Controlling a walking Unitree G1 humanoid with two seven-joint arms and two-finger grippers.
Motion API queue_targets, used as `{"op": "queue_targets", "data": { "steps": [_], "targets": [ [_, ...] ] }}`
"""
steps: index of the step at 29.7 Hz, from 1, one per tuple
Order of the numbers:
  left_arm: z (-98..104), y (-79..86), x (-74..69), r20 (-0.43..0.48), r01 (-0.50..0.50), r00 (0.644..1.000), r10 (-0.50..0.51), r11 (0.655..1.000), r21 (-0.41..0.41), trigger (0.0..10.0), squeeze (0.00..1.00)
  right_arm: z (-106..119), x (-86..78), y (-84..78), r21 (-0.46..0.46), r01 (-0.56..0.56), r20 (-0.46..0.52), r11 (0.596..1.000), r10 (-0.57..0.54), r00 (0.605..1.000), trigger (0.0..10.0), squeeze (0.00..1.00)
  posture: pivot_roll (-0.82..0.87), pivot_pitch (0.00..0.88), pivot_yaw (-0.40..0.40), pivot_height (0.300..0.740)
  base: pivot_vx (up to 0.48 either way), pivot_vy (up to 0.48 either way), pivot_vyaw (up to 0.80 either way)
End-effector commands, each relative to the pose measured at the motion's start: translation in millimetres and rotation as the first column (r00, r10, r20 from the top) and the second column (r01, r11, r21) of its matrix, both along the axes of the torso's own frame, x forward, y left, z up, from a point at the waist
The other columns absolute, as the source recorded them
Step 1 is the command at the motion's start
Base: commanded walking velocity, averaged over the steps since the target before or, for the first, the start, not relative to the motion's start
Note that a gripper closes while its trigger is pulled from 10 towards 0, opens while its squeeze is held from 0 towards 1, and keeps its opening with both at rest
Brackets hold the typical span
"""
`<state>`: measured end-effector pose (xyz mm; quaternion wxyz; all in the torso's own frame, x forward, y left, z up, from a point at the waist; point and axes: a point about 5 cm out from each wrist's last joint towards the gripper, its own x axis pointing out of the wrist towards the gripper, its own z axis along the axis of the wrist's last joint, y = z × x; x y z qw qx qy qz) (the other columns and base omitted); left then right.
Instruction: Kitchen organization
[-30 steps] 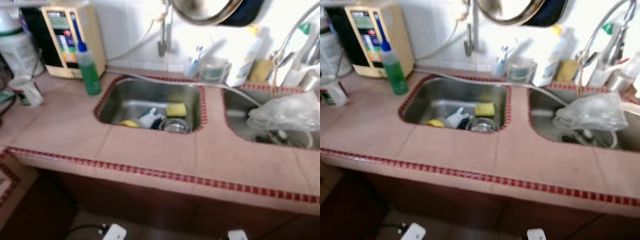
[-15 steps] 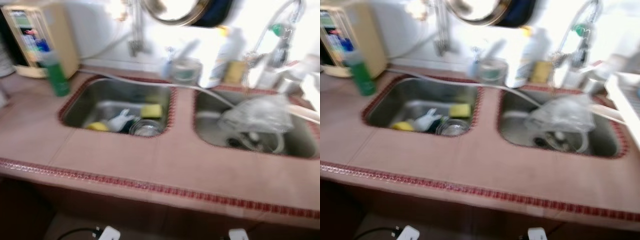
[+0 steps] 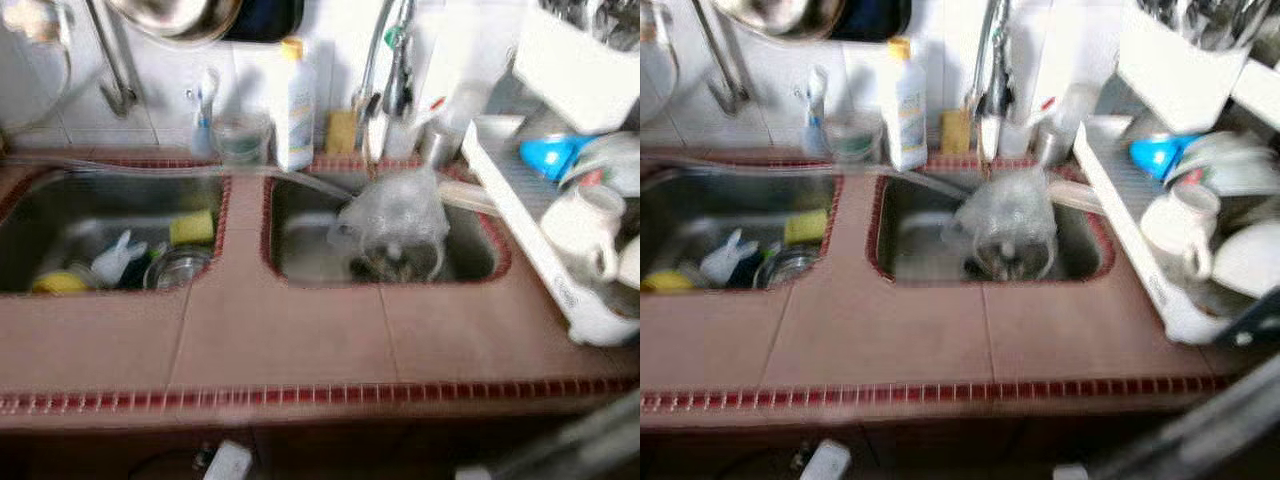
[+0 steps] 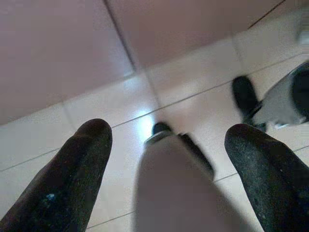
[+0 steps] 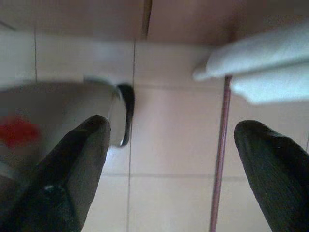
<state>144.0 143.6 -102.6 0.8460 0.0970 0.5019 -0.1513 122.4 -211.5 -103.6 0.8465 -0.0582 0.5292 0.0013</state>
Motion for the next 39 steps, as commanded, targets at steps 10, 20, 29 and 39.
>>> {"op": "queue_targets", "data": {
  "steps": [10,20,29,39],
  "targets": [
    [-0.4,12.5,-1.2,-0.014,-0.030,0.999,0.030,0.999,0.026,10.0,0.00,-2.3,-7.3,1.3,0.015,0.010,-0.015,1.000,-0.010,1.000,10.0,0.00,-0.09,0.000,0.009,0.740,-0.272,0.000,0.00],
    [1.3,18.8,2.7,-0.007,-0.033,0.999,0.034,0.999,0.031,10.0,0.00,-2.4,-8.1,1.0,0.015,0.011,-0.014,1.000,-0.010,1.000,10.0,0.00,-0.09,0.000,0.010,0.740,-0.360,0.000,0.00],
    [2.8,21.2,5.8,0.002,-0.015,1.000,0.015,0.999,0.033,10.0,0.00,-2.9,-6.1,7.2,0.023,0.004,-0.009,1.000,-0.004,1.000,10.0,0.00,-0.09,0.000,0.009,0.740,0.000,0.000,0.00],
    [2.7,15.1,5.9,0.002,-0.004,1.000,0.004,1.000,0.012,10.0,0.00,-1.0,1.7,8.0,0.020,-0.002,-0.002,1.000,0.002,1.000,10.0,0.00,-0.09,0.000,0.007,0.740,0.000,0.000,0.00]
  ]
}}
